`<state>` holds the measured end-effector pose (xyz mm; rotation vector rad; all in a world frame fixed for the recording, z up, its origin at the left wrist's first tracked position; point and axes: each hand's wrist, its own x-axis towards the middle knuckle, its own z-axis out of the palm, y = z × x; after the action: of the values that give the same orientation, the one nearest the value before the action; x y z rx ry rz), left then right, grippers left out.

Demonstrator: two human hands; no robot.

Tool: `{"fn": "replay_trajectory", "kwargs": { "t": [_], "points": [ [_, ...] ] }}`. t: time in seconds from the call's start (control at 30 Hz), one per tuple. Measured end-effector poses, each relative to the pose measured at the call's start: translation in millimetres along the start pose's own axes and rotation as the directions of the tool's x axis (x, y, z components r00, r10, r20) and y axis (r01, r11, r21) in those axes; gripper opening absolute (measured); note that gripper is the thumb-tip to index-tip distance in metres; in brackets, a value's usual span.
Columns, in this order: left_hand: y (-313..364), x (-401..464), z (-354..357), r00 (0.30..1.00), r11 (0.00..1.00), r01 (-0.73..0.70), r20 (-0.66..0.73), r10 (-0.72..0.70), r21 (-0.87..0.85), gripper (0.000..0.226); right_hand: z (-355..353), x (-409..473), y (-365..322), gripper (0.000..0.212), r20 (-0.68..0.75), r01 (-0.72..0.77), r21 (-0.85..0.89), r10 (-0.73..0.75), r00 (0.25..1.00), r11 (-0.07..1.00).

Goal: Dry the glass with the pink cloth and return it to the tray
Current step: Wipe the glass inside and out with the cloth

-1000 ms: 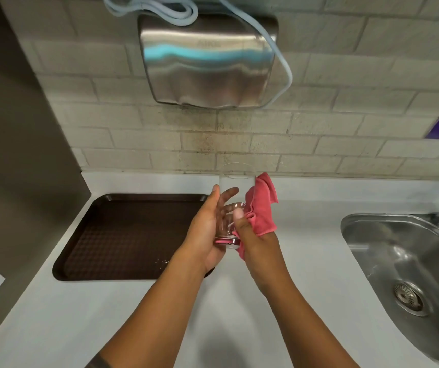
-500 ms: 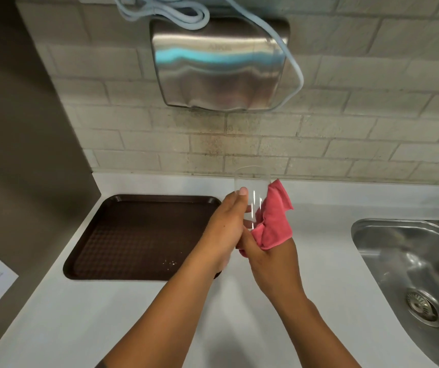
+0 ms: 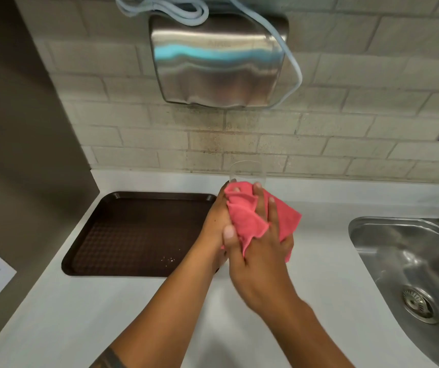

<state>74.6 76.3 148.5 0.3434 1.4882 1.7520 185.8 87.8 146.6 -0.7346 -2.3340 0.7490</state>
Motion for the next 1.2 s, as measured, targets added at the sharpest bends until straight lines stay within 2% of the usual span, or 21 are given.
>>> {"fn": "replay_trajectory", "kwargs": {
  "t": [0.07,0.13,0.2,0.3,0.37,0.47,0.5,0.57,0.63,0.7,0.77,0.83,0.9,0.97,1.03,1.13,1.2],
  "points": [
    [-9,-2,0,0.989,0.995,-0.100,0.110,0.103,-0.028,0.038,-8,22,-3,0.075,-0.031,-0.001,-0.006,0.001,1.000,1.000],
    [-9,-4,3,0.972,0.987,-0.161,0.173,0.157,0.014,0.036,-16,42,-2,0.067,-0.063,0.020,0.066,-0.016,0.998,0.998],
    [-7,-4,4,0.969,0.978,-0.206,0.147,0.198,0.039,0.044,-20,54,1,0.061,-0.031,-0.037,0.234,0.045,0.998,0.972],
    [-8,-2,0,0.982,0.986,-0.169,0.088,0.167,0.017,0.047,-19,52,7,0.030,-0.003,-0.103,0.388,0.113,0.994,0.916],
    [-8,-3,-4,0.987,0.989,-0.151,0.060,0.150,0.007,0.046,-13,39,8,0.033,-0.021,-0.121,0.478,0.149,0.989,0.870],
    [-6,-1,-7,0.993,0.993,-0.116,-0.008,0.116,-0.035,0.044,2,8,5,0.022,-0.031,-0.107,0.550,0.148,0.989,0.828],
    [-5,0,-9,0.995,0.993,-0.104,-0.016,0.103,-0.050,0.044,8,-3,4,0.023,0.002,-0.144,0.555,0.172,0.985,0.820],
    [-5,4,-11,0.992,0.992,-0.118,-0.059,0.115,-0.043,0.043,20,-24,5,0.055,0.041,-0.199,0.519,0.208,0.977,0.831],
    [-7,2,-8,0.993,0.994,-0.106,-0.054,0.103,-0.042,0.043,24,-33,5,0.069,0.050,-0.221,0.458,0.224,0.973,0.861],
    [-13,-7,-3,0.997,0.995,-0.074,0.001,0.074,-0.063,0.045,17,-27,1,0.067,-0.004,-0.141,0.336,0.151,0.989,0.931],
    [-21,-13,0,0.993,0.993,-0.116,0.009,0.116,-0.004,0.040,9,-14,-4,0.066,-0.070,0.009,0.116,0.000,0.998,0.993],
    [-16,-11,-4,0.991,0.997,-0.057,0.120,0.063,-0.051,0.037,2,2,-9,0.076,-0.096,0.018,0.068,-0.011,0.995,0.998],
    [-7,-8,-6,0.981,0.989,-0.146,0.129,0.144,0.007,0.040,-5,21,-11,0.077,-0.094,-0.002,0.152,0.017,0.995,0.988],
    [0,-11,0,0.977,0.976,-0.194,0.113,0.182,0.101,0.044,-13,39,-5,0.061,-0.075,-0.026,0.309,0.052,0.996,0.951],
    [-1,-12,3,0.981,0.983,-0.167,0.111,0.157,0.082,0.046,-22,51,3,0.046,-0.004,-0.134,0.394,0.148,0.989,0.909],
    [1,-14,1,0.991,0.991,-0.120,0.057,0.123,-0.054,0.043,-25,47,13,0.057,0.133,-0.335,0.535,0.315,0.940,0.776],
    [6,-10,-1,0.990,0.986,-0.139,0.017,0.141,-0.096,0.043,-17,32,16,0.056,0.167,-0.329,0.629,0.291,0.942,0.704]
  ]
}}
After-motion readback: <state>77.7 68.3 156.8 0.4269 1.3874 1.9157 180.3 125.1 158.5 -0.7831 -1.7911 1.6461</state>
